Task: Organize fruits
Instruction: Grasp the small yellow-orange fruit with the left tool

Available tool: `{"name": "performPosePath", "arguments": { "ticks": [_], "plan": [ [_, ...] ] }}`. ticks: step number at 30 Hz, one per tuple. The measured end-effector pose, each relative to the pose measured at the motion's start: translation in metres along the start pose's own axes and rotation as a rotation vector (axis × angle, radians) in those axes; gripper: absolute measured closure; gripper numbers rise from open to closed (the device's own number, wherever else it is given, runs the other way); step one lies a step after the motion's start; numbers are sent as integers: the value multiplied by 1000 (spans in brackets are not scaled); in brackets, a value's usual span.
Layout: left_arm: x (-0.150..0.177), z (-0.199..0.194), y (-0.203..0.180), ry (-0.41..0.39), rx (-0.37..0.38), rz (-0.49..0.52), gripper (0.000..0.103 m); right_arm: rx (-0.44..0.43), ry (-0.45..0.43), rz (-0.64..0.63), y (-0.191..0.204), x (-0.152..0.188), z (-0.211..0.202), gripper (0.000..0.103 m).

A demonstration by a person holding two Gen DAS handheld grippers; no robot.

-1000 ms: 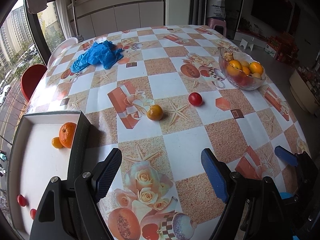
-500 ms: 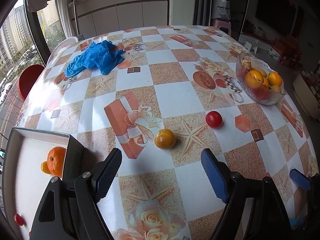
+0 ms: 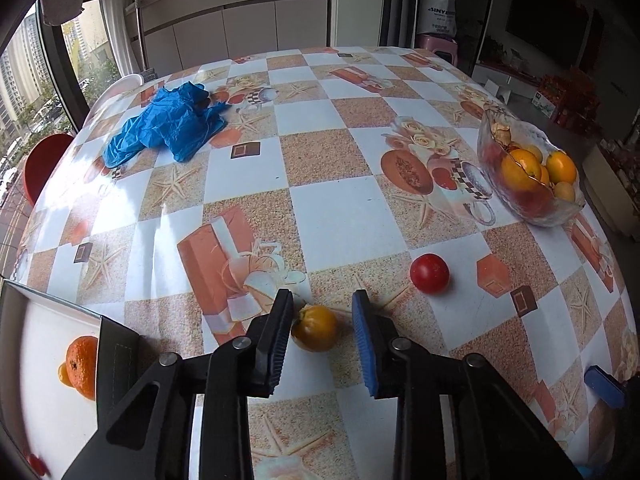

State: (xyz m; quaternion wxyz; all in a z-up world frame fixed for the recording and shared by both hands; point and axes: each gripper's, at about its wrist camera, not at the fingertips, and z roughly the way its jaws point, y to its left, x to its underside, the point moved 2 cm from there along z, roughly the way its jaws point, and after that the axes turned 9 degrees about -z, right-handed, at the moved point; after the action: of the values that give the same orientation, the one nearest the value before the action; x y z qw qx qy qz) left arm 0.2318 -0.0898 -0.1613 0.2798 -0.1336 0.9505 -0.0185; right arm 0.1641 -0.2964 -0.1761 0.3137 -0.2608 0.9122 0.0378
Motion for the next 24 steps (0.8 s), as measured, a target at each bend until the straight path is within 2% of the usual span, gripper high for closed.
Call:
{"name": "performPosePath", "arguments": {
  "ticks": [1,6,10,14,18,24],
  "plan": [
    [0,0,0,-1,3,0,79,0,0,0,0,0,0,0],
    [4,-4,6,-11,30,-11,79,-6,40,-3,0,-4,3,0],
    [14,-12,19,-18,44,-31,79,-34,105,-2,0,-23,13,0],
    [28,-22,32,-23,55,-48,79,-83,101,49,1,-47,25,1],
    [39,-32,45,-25,64,-73,79,-109,84,81,9,-74,40,15],
    [53,-42,54,-29,68,-77,79,-100,55,15,34,-109,63,30]
  ]
}}
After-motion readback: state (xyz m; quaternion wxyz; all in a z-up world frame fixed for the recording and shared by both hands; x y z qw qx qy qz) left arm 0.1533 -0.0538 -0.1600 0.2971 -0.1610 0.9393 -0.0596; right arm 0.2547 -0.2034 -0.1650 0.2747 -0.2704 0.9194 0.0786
